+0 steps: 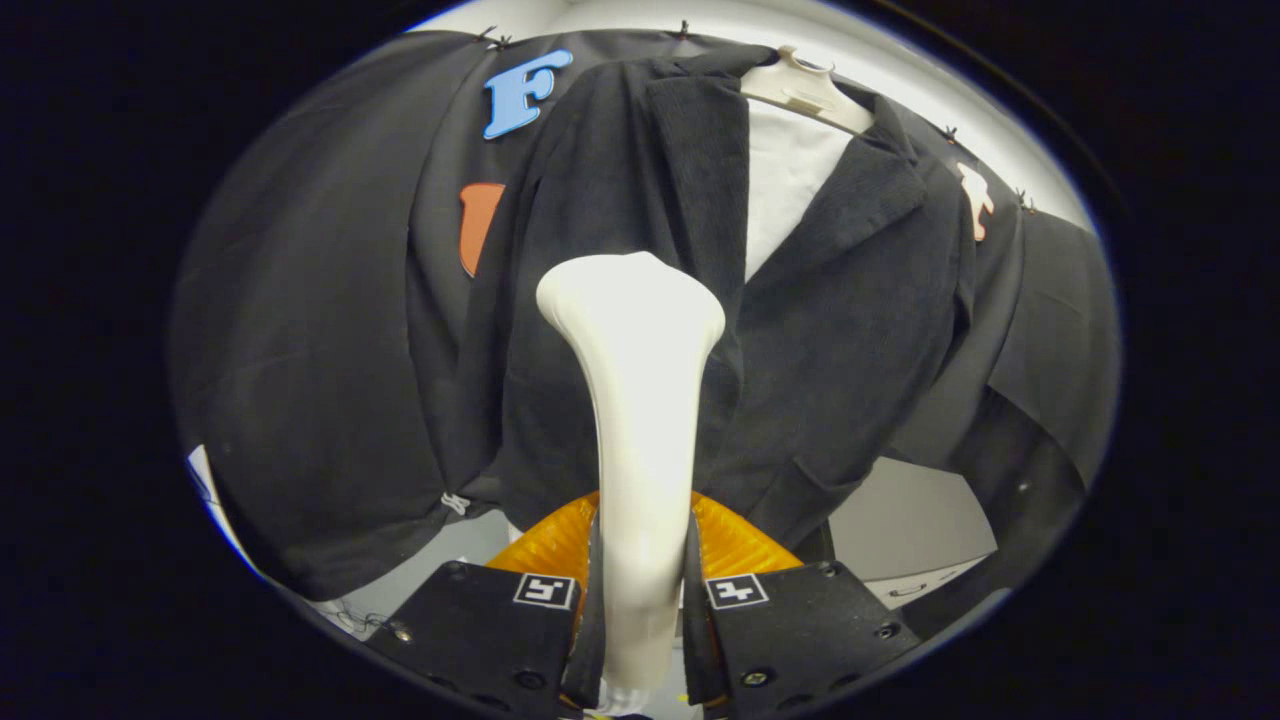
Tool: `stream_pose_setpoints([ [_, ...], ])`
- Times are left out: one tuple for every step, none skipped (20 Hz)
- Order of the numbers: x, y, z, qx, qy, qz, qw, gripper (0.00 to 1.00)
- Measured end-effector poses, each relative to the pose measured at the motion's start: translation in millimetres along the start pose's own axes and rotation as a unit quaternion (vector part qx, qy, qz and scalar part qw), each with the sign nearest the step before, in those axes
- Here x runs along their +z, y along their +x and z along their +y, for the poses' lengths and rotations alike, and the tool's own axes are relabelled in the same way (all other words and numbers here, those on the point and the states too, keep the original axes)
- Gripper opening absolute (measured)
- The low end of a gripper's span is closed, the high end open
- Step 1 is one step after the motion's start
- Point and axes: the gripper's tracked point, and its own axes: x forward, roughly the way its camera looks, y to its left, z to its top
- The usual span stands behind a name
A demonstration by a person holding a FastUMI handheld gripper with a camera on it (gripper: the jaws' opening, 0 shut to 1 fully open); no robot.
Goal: Iron the clothes twice with a garment steamer, once on the left side and once on the right side.
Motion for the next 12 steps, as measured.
stream_pose_setpoints([
  [-7,2,2,0.004,0.003,0.008,1.000,0.34],
  [-16,5,4,0.006,0.008,0.017,1.000,0.34],
  [-26,8,5,0.008,0.011,0.027,1.000,0.34],
  [-35,11,6,0.008,0.014,0.035,0.999,0.34],
  [-43,12,7,0.008,0.016,0.043,0.999,0.34],
  [-51,15,7,0.008,0.018,0.049,0.999,0.34],
  [-59,16,6,0.008,0.018,0.054,0.998,0.34],
  [-66,18,6,0.007,0.017,0.059,0.998,0.34],
  [-73,21,8,0.006,0.016,0.062,0.998,0.34],
  [-78,23,10,0.006,0.015,0.066,0.998,0.34],
  [-82,26,12,0.006,0.013,0.069,0.998,0.34],
  [-86,28,14,0.006,0.011,0.072,0.997,0.34],
])
